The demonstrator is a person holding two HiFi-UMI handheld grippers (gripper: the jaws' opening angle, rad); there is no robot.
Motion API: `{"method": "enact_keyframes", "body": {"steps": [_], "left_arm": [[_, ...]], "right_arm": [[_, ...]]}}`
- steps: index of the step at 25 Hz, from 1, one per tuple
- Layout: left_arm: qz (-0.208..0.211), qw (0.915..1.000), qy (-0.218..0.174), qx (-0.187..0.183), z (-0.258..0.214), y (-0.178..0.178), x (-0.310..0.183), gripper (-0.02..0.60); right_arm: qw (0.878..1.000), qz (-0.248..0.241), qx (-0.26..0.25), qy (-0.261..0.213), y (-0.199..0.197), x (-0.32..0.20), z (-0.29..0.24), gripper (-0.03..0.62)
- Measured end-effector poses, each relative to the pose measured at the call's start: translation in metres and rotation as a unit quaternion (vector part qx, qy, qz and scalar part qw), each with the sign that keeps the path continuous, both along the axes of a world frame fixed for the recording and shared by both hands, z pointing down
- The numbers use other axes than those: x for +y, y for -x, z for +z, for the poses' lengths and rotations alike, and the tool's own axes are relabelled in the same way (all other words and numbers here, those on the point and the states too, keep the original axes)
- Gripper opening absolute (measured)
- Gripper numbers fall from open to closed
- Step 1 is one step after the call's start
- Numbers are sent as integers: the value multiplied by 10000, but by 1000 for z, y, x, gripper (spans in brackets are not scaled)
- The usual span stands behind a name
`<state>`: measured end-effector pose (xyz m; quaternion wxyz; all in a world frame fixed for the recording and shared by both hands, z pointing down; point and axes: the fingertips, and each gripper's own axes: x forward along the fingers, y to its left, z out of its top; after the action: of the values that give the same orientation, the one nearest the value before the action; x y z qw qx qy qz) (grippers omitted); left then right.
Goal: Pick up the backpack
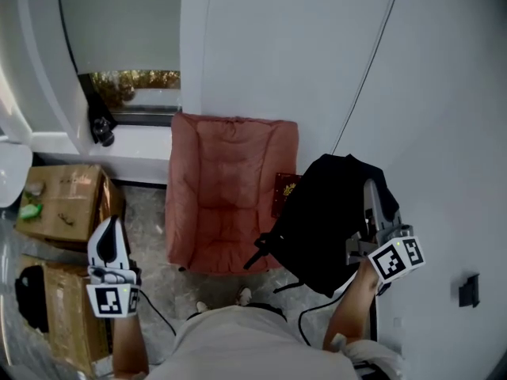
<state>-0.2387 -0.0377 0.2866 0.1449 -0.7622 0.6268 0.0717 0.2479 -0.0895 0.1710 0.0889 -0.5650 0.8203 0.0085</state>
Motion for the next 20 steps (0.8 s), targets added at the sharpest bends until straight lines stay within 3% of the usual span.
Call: {"method": "enact_keyframes", "body": {"steps": [10,20], "left_arm": [[-349,9994,-65,-39,-9,4,15,11],[-432,9991,-19,29,-17,-12,16,11]], "right_arm": [[9963,859,24,54,-57,34,15,28],[9931,1146,188,165,-85,48,32,28]]}}
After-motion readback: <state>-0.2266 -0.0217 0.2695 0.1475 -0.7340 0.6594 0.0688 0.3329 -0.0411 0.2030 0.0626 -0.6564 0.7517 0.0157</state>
